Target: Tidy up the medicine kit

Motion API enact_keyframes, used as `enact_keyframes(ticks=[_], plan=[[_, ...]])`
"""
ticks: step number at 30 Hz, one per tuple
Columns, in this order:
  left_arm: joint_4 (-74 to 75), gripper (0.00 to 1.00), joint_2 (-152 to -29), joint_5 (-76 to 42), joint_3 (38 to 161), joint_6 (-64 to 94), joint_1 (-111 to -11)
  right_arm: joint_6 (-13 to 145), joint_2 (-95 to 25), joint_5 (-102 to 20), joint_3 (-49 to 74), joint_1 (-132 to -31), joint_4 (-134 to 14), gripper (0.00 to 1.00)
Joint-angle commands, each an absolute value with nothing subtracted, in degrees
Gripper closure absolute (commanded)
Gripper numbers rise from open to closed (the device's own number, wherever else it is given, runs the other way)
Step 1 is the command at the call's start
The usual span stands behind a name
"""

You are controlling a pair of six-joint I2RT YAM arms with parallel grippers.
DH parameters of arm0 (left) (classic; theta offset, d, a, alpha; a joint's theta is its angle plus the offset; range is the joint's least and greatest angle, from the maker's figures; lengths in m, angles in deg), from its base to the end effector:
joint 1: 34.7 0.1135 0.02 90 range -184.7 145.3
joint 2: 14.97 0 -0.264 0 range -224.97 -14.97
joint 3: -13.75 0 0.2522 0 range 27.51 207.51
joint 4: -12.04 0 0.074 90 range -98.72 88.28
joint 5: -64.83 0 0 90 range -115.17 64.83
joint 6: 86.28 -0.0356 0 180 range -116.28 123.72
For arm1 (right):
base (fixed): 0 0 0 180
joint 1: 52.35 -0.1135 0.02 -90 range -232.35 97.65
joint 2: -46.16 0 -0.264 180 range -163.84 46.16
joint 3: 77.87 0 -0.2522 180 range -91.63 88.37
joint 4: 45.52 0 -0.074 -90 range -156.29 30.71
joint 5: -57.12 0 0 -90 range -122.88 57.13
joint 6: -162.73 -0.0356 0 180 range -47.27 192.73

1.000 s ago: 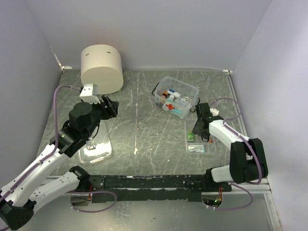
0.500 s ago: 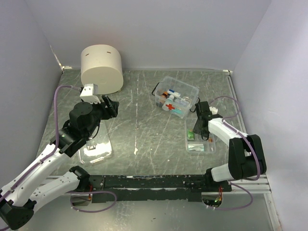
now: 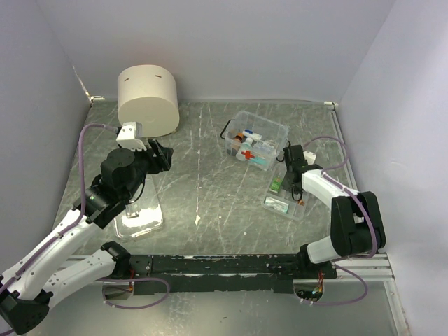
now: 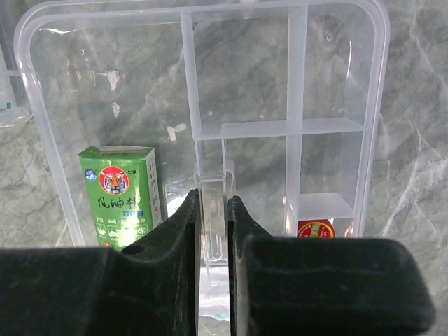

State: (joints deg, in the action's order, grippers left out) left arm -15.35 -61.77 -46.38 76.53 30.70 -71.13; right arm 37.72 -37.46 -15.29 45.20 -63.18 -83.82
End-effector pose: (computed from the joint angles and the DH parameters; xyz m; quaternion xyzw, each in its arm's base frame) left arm 0.1579 -0.1006 0.3542 -0.0535 0.7677 -0.2060 0.6044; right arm 0.2590 0.0386 0.1648 0.2344 0.9365 -0.0542 0.2552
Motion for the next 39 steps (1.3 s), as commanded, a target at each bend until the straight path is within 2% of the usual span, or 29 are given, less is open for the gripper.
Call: enact_keyframes(ticks=[1,6,9,16,24,32,37,39], plan=[[-14.8,0.27,-61.7,-45.7,78.3,30.3,-71.0,36.1,-37.2,-15.0,47.0,-62.8,-88.0,0.95],[-14.7,0.27,-61.6,-45.6,78.3,30.1,-71.0,36.4,-37.8,-18.3,48.4,-62.8,-85.8,0.76],[-15.0,0.27,-61.8,-45.7,78.5,30.0,-71.0,36.0,-39.5,-20.3,49.7,-62.8,-83.6,0.70],[-15.0,0.27,-61.6,-46.1,78.5,29.8,-71.0,34.9,-40.9,-19.4,50.8,-62.8,-82.8,0.66],[-15.0,0.27,-61.9,-45.8,78.5,30.1,-71.0,34.7,-36.8,-16.7,50.4,-62.8,-84.7,0.60],[-15.1,0.27,-61.8,-45.9,78.5,30.0,-71.0,35.6,-39.3,-17.1,50.1,-62.7,-83.3,0.64],[-15.1,0.27,-61.7,-46.0,78.4,30.0,-71.0,35.9,-40.0,-16.7,49.5,-62.8,-83.0,0.85],[-15.0,0.27,-61.6,-45.9,78.5,30.0,-71.0,35.5,-39.0,-15.5,48.8,-62.7,-84.1,0.89]])
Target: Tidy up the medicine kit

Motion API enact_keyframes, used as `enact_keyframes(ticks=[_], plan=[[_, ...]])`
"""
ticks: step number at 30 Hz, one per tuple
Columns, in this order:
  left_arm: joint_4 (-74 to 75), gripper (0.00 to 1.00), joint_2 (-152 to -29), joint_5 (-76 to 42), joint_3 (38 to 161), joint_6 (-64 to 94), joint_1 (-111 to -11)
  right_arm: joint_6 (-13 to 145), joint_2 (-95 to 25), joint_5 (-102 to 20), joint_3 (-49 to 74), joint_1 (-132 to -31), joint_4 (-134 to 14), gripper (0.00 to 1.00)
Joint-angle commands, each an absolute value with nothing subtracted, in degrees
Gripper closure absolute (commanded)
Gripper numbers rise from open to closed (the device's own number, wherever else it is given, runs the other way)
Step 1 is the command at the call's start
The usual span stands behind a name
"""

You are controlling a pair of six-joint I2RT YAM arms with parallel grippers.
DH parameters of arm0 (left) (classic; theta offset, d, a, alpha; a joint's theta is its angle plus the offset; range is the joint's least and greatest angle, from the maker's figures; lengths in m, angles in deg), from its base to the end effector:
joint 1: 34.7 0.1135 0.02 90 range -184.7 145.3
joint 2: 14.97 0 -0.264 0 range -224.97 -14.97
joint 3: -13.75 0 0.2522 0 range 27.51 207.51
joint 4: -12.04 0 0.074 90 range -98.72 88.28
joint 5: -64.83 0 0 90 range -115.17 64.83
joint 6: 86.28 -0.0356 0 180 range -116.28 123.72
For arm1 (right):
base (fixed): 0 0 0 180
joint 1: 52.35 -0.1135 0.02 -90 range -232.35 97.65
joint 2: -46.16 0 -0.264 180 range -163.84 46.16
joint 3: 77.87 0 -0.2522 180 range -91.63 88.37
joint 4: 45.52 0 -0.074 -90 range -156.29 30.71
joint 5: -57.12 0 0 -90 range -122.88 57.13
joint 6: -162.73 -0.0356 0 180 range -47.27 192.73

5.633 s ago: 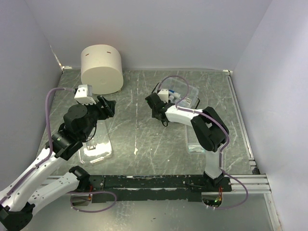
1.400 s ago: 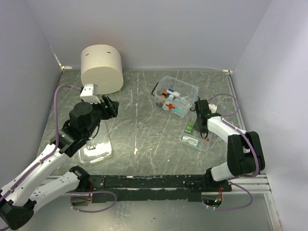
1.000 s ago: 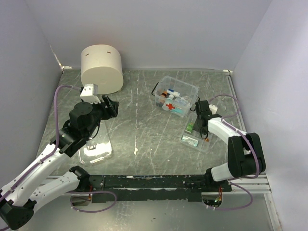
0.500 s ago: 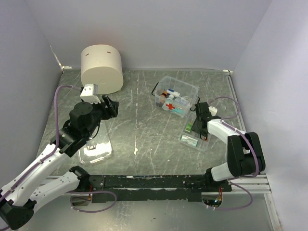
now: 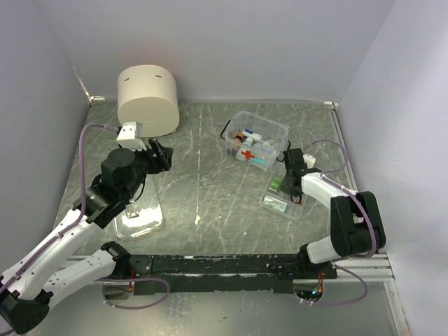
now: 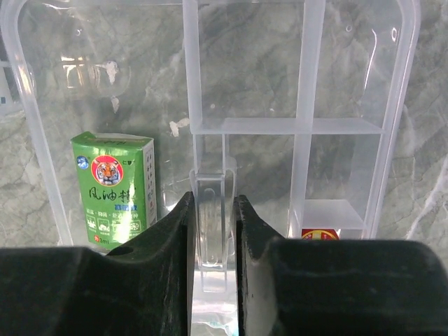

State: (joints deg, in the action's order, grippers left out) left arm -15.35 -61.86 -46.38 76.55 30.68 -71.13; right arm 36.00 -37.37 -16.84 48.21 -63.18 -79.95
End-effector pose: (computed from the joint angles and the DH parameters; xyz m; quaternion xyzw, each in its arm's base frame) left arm 0.1582 -0.1008 0.3540 -0.0532 0.7681 -0.2056 0.6041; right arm 0.2542 0.0386 0.1539 0.2468 0.9334 -0.0347 0.2584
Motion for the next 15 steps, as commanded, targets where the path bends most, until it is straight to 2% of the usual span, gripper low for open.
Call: enact_keyframes(ticks=[1,15], plan=[[-15.0,0.27,-61.6,-45.8,78.5,30.0,-71.0,35.3,-38.0,-14.6,48.3,-62.8,-85.3,0.90],[-15.0,0.27,-61.2,-45.6,78.5,30.2,-71.0,37.8,-30.9,-9.1,37.6,-62.2,-97.8,0.90]])
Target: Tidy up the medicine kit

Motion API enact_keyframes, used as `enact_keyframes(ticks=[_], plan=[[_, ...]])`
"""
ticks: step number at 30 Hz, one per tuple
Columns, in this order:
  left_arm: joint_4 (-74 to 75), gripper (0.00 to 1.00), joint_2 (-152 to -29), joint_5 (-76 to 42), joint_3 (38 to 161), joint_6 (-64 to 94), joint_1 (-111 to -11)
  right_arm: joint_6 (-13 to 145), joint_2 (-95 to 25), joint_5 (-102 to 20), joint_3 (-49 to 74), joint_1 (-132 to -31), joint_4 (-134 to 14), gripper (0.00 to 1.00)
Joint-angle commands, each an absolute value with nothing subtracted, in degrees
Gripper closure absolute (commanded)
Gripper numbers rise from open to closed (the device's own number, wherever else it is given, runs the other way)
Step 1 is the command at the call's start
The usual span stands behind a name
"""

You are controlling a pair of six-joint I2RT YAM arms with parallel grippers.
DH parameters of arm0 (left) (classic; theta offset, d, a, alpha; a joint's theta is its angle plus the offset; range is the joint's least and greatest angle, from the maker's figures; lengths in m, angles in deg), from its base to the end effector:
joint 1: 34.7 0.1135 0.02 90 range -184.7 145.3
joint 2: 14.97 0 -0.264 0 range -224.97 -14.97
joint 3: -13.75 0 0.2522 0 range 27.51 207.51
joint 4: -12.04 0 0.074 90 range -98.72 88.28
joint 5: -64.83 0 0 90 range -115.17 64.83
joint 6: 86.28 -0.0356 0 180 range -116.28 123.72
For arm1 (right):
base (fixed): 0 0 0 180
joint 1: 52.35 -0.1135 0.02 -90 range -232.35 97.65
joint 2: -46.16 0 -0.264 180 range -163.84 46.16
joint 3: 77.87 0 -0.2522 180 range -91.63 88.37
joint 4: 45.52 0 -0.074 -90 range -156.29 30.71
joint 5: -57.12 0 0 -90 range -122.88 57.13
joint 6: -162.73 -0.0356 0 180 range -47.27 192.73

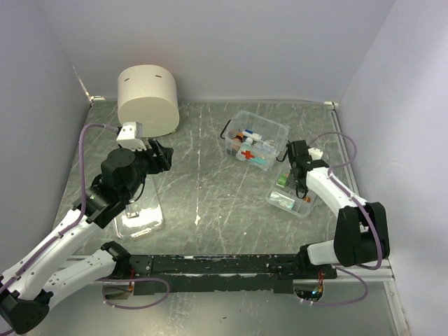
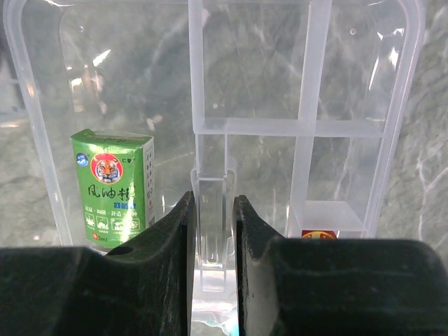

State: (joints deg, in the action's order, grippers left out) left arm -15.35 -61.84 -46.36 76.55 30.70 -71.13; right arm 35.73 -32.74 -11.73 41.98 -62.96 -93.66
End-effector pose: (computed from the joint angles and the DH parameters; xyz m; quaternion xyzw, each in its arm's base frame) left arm 0.1582 -0.1007 0.3541 -0.0533 0.7680 -0.2059 0.6041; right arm 0.2482 0.0334 0.1929 0.2556 0.9293 -0.0850 0.2527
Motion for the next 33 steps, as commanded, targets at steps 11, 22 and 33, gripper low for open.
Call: enact_keyframes(ticks=[11,22,33], plan=[[-15.1,0.27,-61.0,-45.2,78.4,30.6,-71.0,41.7,-26.5,-9.0,31.7,-59.7,-105.1,0.89],[-15.2,0.27,-60.3,-44.4,78.5,30.8,-71.0,49.1,-28.6,-13.6,20.0,-59.3,-107.1,0.89],[-15.1,0.26,-61.8,-42.2,78.9,31.0,-71.0,61.1,-41.6,-26.8,2.8,-59.5,-103.8,0.89]])
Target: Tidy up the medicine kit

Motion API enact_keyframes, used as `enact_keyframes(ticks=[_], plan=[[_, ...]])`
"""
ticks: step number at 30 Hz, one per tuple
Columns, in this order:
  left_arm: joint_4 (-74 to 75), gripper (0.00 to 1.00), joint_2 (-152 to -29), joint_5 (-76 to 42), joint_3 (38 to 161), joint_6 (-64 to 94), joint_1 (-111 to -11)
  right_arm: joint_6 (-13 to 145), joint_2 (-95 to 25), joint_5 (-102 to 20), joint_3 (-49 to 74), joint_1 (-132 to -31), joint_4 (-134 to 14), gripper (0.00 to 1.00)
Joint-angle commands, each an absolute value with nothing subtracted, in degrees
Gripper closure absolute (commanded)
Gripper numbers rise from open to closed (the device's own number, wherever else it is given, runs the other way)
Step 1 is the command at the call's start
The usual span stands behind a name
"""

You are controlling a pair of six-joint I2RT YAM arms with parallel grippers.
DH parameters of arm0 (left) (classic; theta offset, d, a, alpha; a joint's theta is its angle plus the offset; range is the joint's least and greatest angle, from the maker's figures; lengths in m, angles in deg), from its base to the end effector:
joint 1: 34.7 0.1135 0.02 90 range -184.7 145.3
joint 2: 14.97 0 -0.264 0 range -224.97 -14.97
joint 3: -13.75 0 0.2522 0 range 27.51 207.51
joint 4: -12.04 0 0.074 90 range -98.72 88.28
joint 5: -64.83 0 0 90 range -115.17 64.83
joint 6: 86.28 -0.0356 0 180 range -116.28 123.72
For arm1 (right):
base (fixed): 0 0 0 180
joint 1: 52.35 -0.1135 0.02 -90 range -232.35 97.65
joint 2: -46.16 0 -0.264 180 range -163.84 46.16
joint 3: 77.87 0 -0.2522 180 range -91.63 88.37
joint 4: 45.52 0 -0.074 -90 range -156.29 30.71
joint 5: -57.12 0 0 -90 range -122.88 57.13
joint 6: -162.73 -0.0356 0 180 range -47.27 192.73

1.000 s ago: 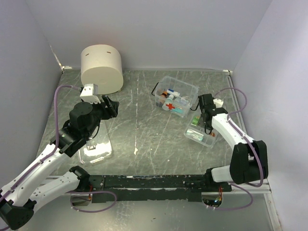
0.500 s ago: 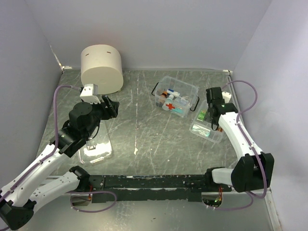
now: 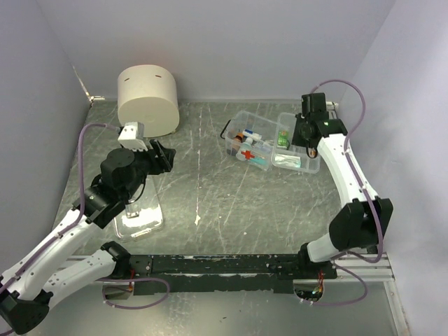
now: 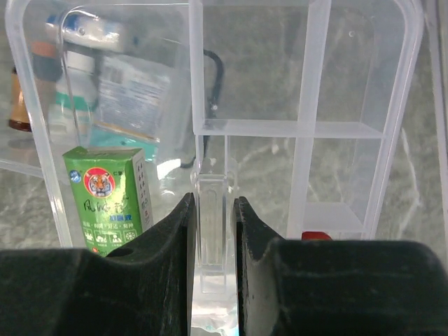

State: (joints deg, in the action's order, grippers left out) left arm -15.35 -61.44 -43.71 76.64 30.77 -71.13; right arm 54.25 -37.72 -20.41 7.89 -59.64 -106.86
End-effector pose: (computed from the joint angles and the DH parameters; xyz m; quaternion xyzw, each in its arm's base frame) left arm 0.1563 -0.1013 0.3557 -0.0399 0.7672 -0.2247 0.5994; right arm 0.3069 0.0315 0.3369 0.1275 0.9290 -0.0258 0.3465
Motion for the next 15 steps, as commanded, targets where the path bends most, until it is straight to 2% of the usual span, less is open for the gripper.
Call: enact_keyframes(ticks=[1,8,15], plan=[[-15.1,0.27,-61.8,-42.3,78.9,30.9,-71.0,62.4,-42.8,-28.4,1.7,-59.5,-102.9,0.89],[-15.0,0.27,-62.6,-42.8,78.8,30.5,-71.0,71.7,-54.1,-37.3,-9.2,-59.5,-100.4,0.89],[-13.5,0.26,-63.7,-43.1,78.2,29.3,-71.0,82.7,-63.7,-41.4,-19.1,-59.5,-103.0,0.90]])
